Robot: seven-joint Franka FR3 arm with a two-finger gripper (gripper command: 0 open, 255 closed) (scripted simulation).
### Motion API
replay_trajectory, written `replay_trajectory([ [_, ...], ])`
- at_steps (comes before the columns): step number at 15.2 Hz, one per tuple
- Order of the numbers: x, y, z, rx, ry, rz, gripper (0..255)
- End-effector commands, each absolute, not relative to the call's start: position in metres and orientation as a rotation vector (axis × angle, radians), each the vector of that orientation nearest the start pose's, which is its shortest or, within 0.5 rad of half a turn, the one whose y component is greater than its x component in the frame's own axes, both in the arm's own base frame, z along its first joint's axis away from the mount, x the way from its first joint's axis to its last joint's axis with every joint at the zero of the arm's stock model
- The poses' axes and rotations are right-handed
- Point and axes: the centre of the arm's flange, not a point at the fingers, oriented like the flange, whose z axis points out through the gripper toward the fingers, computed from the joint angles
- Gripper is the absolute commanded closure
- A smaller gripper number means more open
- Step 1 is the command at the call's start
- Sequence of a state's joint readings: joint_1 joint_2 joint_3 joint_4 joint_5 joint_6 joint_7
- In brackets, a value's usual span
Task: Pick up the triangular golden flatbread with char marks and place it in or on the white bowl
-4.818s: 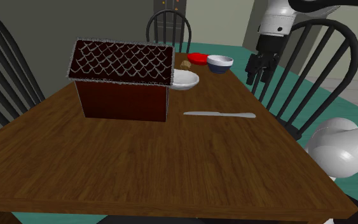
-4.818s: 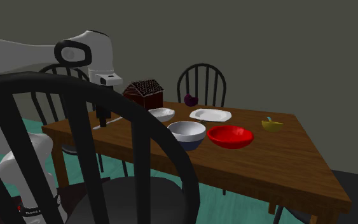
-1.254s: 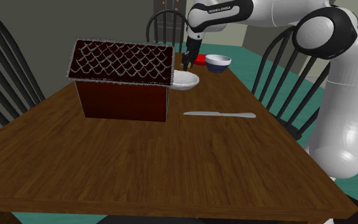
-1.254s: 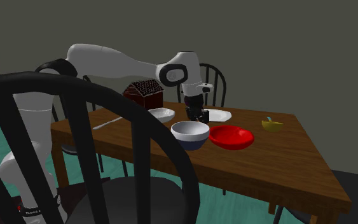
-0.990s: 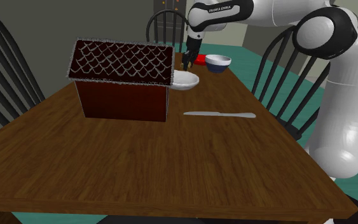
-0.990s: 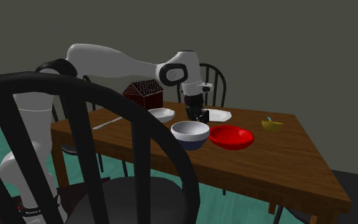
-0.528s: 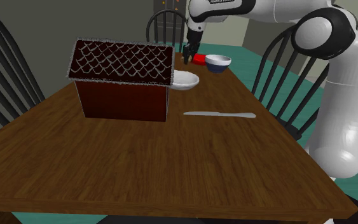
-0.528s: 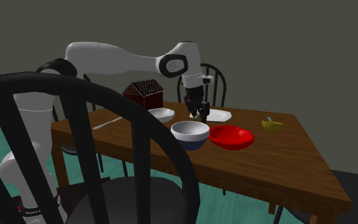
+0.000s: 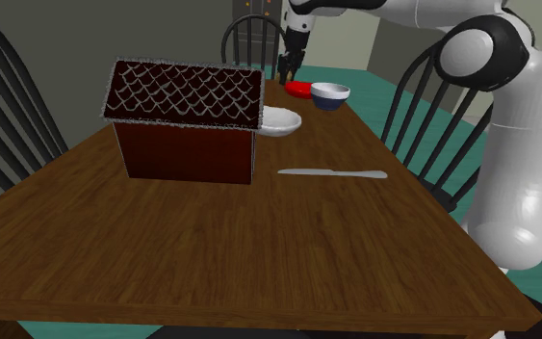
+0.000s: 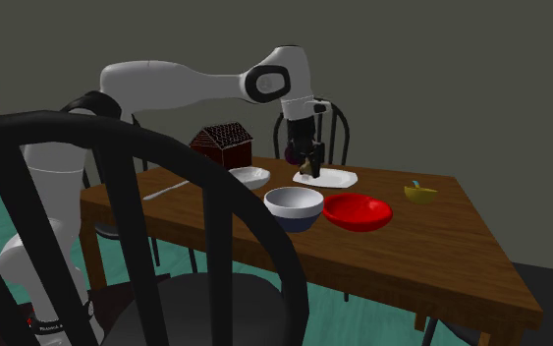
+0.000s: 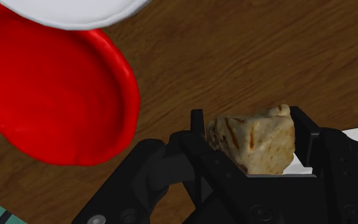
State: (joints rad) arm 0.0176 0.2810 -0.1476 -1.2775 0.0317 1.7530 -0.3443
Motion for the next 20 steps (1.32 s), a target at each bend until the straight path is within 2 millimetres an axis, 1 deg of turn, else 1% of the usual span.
replay_trajectory([
  [1, 0.653, -0.067, 0.626, -3.162, -0.352, -0.302, 255],
  [7, 0.653, -0.067, 0.657, -3.162, -0.352, -0.302, 255],
  [20, 0.552, 0.072, 0.655, -3.162, -0.352, -0.302, 255],
])
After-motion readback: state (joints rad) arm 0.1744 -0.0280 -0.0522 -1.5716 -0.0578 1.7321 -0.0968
